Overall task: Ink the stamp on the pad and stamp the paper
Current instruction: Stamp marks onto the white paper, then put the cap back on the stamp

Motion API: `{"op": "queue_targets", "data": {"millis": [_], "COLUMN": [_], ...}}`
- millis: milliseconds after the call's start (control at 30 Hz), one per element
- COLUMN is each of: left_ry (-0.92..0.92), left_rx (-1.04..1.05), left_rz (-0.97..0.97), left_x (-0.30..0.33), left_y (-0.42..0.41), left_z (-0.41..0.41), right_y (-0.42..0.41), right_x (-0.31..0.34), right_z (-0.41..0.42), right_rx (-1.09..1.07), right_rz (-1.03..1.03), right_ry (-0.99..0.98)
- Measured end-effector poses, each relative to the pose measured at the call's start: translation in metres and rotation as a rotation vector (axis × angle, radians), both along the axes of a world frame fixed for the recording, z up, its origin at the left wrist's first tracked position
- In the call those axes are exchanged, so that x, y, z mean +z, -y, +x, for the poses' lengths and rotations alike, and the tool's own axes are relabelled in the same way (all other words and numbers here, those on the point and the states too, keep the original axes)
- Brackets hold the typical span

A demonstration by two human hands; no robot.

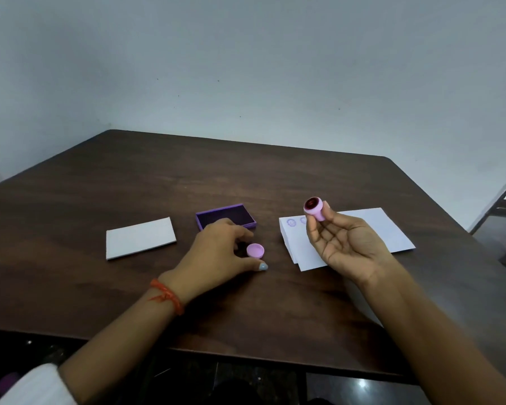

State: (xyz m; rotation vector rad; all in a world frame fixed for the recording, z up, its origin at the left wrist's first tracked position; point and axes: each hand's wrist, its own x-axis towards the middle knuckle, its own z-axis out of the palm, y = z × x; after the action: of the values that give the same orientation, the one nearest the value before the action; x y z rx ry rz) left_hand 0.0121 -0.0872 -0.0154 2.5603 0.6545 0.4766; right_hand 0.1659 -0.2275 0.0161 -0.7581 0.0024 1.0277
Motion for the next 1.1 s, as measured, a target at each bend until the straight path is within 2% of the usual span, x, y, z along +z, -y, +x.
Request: {"op": "queue_targets", "data": {"millis": [267, 500, 567, 867, 1100], "left_ry": [0.095, 0.257, 0.290, 0.367, 0.381], "left_rx": [0.008, 0.020, 0.032, 0.036, 0.048], "left_rz": [-0.064, -0.251, -0.336, -0.581, -0.570], "left_x": [0.000, 0.003, 0.004, 0.007, 0.009], "left_y": [0.007, 0.017, 0.019, 0.020, 0.018], "left_z": [-0.001, -0.003, -0.003, -0.006, -0.007], "right_y": [-0.008, -0.012, -0.011, -0.012, -0.013], "right_x": [-0.007, -0.015, -0.016, -0.018, -0.022], "right_z": [-0.011, -0.024, -0.028, -0.038, -0.038], "right_rx": [0.078, 0.119, 0.122, 0.075, 0.048], "right_rz": [-0.074, -0.212, -0.233, -0.262, -0.297], "right_ry": [0.152, 0.714, 0.816, 1.043, 1.267]}}
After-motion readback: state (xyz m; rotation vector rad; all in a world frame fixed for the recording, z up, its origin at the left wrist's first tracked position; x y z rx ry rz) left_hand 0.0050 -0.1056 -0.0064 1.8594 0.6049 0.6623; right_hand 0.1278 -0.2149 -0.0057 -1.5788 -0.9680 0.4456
